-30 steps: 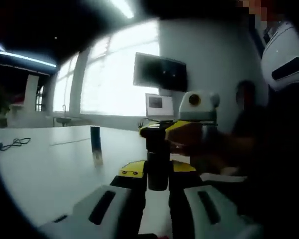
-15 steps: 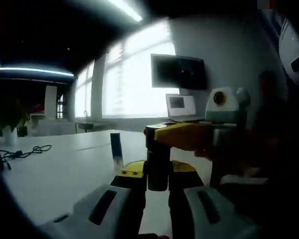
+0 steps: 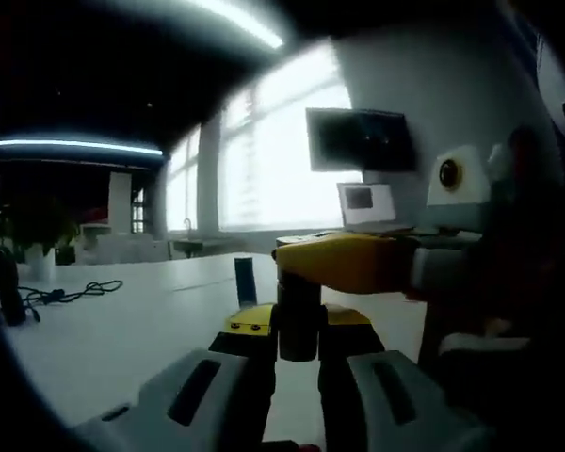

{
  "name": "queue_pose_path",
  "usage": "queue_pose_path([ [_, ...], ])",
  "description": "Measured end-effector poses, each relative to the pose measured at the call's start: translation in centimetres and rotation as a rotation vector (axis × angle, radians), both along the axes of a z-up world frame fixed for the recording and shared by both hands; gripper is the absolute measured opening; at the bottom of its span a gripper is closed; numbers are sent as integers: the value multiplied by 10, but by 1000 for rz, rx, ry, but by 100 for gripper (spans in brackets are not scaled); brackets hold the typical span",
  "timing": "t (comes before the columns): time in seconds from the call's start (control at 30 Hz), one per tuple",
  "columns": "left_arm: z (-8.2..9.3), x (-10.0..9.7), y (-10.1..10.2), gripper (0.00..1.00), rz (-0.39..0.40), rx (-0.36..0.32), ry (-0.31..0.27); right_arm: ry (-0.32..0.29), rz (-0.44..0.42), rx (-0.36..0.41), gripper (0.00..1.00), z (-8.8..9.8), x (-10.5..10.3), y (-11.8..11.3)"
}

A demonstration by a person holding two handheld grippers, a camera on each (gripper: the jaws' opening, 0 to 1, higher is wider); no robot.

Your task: Pick up cosmetic bottle twist off cap place on table pick up cap screw tight cap place on table

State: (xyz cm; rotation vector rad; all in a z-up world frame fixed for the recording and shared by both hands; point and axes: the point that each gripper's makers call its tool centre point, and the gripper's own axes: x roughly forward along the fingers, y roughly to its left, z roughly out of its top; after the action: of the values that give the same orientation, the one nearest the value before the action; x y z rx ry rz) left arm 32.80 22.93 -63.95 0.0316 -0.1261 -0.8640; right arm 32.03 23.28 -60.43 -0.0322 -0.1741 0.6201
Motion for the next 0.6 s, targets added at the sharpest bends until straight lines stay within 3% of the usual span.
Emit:
queue_pose_path([
  [0.37, -2, 7, 4, 6, 88, 33, -36, 4, -106, -11, 9, -4, 4, 1],
  [0.6, -1, 10, 5, 6, 164, 60, -69, 11, -179, 29, 9, -5, 7, -1],
])
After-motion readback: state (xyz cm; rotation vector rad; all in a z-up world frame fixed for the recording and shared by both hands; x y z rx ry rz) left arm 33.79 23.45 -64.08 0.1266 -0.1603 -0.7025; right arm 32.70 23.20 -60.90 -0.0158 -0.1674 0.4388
